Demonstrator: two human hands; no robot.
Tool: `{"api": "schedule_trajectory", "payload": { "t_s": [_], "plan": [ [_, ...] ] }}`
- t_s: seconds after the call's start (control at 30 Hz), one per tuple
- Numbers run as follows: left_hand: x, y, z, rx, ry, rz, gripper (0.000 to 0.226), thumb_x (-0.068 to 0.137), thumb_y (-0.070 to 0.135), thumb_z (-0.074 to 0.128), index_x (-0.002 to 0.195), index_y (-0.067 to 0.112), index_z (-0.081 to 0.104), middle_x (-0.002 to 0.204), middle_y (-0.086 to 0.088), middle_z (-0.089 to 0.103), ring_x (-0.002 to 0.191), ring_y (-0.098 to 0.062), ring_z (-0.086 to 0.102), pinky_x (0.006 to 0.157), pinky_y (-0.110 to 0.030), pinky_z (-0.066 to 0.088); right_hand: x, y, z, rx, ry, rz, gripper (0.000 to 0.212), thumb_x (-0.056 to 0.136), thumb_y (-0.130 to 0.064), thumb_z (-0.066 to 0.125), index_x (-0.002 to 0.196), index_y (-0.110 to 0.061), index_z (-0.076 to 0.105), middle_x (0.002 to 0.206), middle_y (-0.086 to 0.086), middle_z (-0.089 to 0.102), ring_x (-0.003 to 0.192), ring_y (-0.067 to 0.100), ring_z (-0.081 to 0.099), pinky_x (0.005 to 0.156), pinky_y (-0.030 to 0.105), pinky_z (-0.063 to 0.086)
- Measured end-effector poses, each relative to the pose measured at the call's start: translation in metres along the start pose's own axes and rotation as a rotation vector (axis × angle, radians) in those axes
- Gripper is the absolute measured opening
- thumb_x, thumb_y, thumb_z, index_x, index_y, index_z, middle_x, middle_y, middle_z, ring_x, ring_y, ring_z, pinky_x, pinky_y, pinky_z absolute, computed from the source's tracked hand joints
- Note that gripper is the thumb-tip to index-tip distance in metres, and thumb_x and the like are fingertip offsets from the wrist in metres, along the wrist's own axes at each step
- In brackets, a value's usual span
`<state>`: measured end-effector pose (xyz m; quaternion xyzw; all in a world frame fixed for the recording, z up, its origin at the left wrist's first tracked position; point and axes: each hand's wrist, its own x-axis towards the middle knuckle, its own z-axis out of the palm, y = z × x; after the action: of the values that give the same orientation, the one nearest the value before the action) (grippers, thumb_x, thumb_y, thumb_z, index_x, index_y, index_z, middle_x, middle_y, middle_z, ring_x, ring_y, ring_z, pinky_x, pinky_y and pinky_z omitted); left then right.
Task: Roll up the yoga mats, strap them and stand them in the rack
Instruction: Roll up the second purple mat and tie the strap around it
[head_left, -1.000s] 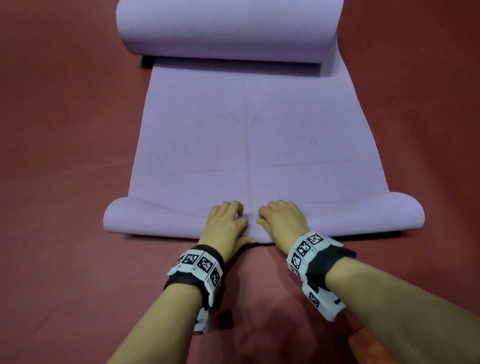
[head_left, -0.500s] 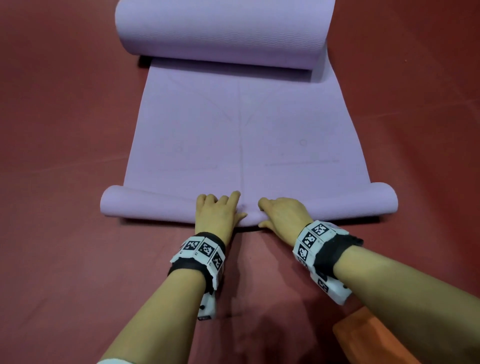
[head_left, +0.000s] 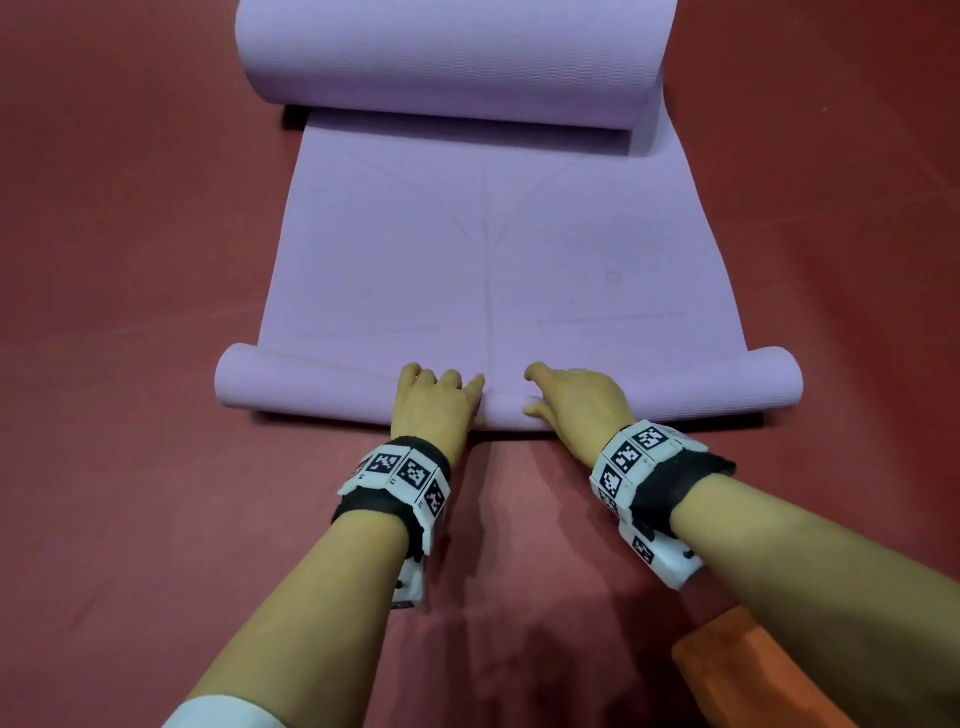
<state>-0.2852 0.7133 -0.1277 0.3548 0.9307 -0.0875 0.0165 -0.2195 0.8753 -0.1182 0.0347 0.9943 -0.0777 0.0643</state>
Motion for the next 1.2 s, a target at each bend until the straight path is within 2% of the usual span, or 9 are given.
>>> {"api": "schedule_trajectory", "payload": {
  "t_s": [0.07,0.17,0.27,0.43,0.53,0.63,0.87,1.07,1.2],
  "plan": [
    [0.002,0.0,-0.003,-0.025,-0.001,-0.007,0.05,0.09,0.036,0.057,0.136,0.021,0.044,0.105,-0.005,0.065,0.094,-0.03,0.061,0.101,-0.038,0.029,0.0,0.0,-0.001,-0.053,0.016,-0.025,0.037,0.099,-0.037,0.041,0.13,-0.016,0.04,0.102,0.005,0.066,0.093,0.028,0.061,0.065,0.033,0.04],
    [0.003,0.0,-0.004,-0.002,0.126,-0.006,0.036,0.06,0.03,0.086,0.088,0.018,0.067,0.059,-0.002,0.063,0.053,-0.027,0.06,0.081,-0.037,0.048,0.005,-0.002,-0.003,-0.117,0.027,-0.021,0.023,0.096,-0.032,0.05,0.114,-0.017,0.053,0.09,0.006,0.065,0.081,0.028,0.062,0.056,0.03,0.029],
    [0.005,0.001,-0.002,-0.096,0.041,-0.019,0.013,0.076,0.023,0.072,0.083,0.016,0.064,0.067,-0.006,0.065,0.066,-0.03,0.061,0.094,-0.043,0.04,0.004,-0.003,-0.002,-0.201,0.153,-0.05,0.019,0.062,-0.027,0.078,0.067,-0.017,0.063,0.058,-0.001,0.06,0.052,0.022,0.06,0.051,0.025,0.032],
    [0.014,0.005,-0.002,-0.119,0.155,-0.082,0.007,0.058,0.02,0.061,0.059,0.015,0.066,0.078,-0.011,0.068,0.078,-0.033,0.065,0.087,-0.042,0.033,-0.009,0.003,0.013,-0.253,0.046,-0.003,0.066,0.043,-0.054,0.085,0.095,-0.016,0.071,0.104,0.008,0.066,0.092,0.026,0.063,0.084,0.036,0.046],
    [0.009,-0.002,0.01,-0.239,0.113,-0.046,0.015,0.068,0.028,0.066,0.072,0.013,0.066,0.081,-0.009,0.066,0.075,-0.033,0.064,0.085,-0.043,0.037,0.001,0.007,0.007,-0.262,0.04,-0.012,0.053,0.041,-0.024,0.09,0.087,-0.012,0.067,0.075,0.006,0.063,0.069,0.025,0.061,0.067,0.031,0.048],
    [0.002,-0.014,0.01,-0.263,0.013,0.048,0.056,0.061,0.054,0.077,0.098,0.014,0.064,0.097,-0.005,0.066,0.091,-0.029,0.061,0.087,-0.042,0.041,0.011,0.015,-0.002,-0.202,-0.08,-0.042,0.043,0.079,-0.026,0.07,0.116,-0.012,0.053,0.106,0.007,0.064,0.1,0.028,0.059,0.086,0.035,0.041],
    [0.03,-0.031,-0.01,-0.249,-0.117,0.085,0.04,0.091,0.043,0.054,0.124,0.021,0.054,0.115,-0.005,0.065,0.106,-0.028,0.058,0.085,-0.034,0.039,0.01,0.039,-0.013,0.063,-0.032,-0.012,0.048,0.086,-0.045,0.061,0.122,-0.015,0.049,0.09,0.01,0.066,0.093,0.032,0.057,0.081,0.036,0.041],
    [0.044,-0.033,-0.005,-0.193,-0.164,0.01,0.04,0.091,0.048,0.05,0.128,0.035,0.054,0.133,-0.001,0.047,0.128,-0.024,0.036,0.105,-0.035,0.021,0.014,0.042,-0.004,0.065,0.137,-0.035,0.029,0.076,-0.033,0.075,0.099,-0.015,0.072,0.12,0.012,0.058,0.108,0.032,0.056,0.095,0.042,0.034],
    [0.049,-0.028,-0.007,-0.097,-0.077,-0.052,0.043,0.089,0.05,0.051,0.13,0.037,0.051,0.131,-0.004,0.038,0.125,-0.026,0.031,0.104,-0.041,0.02,0.02,0.037,-0.007,-0.087,0.05,-0.036,0.043,0.093,-0.04,0.053,0.128,-0.016,0.056,0.113,0.01,0.061,0.107,0.031,0.054,0.093,0.037,0.032]
  ]
}}
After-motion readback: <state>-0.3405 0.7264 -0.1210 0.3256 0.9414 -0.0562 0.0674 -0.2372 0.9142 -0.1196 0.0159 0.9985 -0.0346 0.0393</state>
